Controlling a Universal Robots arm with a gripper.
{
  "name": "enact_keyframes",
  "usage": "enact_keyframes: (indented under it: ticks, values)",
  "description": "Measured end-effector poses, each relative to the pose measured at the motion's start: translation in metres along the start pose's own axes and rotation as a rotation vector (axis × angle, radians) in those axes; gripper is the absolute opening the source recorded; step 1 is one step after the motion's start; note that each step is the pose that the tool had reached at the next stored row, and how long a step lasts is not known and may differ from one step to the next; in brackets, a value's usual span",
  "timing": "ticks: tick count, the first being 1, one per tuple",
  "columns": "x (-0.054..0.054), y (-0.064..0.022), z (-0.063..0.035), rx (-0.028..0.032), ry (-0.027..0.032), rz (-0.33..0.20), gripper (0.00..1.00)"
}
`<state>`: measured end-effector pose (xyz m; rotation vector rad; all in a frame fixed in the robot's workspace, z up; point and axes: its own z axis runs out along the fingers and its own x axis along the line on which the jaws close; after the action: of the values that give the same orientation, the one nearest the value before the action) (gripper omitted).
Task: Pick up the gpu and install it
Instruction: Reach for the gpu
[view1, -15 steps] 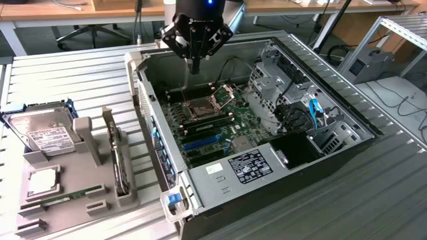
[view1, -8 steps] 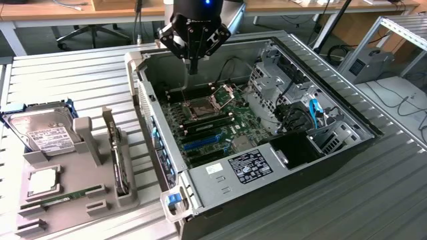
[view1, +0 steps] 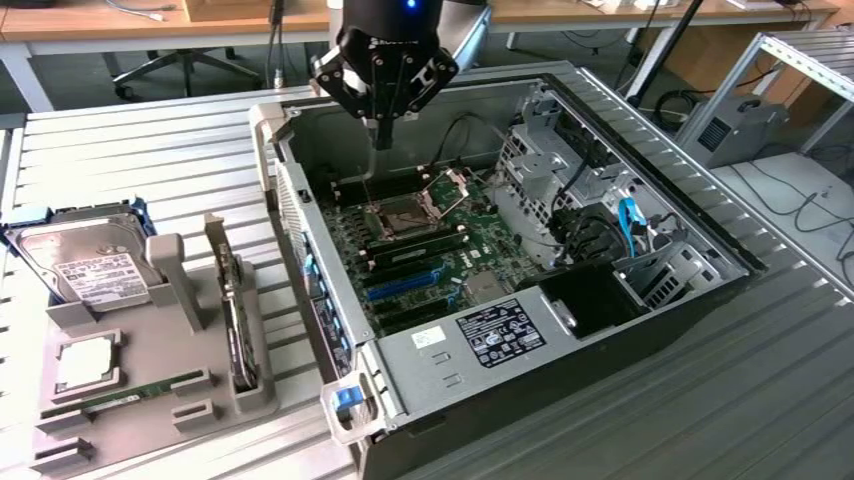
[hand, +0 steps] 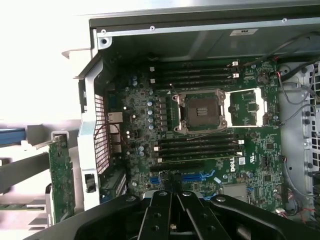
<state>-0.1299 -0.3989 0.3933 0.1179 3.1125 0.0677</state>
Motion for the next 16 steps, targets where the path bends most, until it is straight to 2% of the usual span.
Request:
enact_keyframes:
  ticks: [16]
  values:
    - [0.0070,-0.0005,-0.0002,0.0000,0.0000,0.000,0.11]
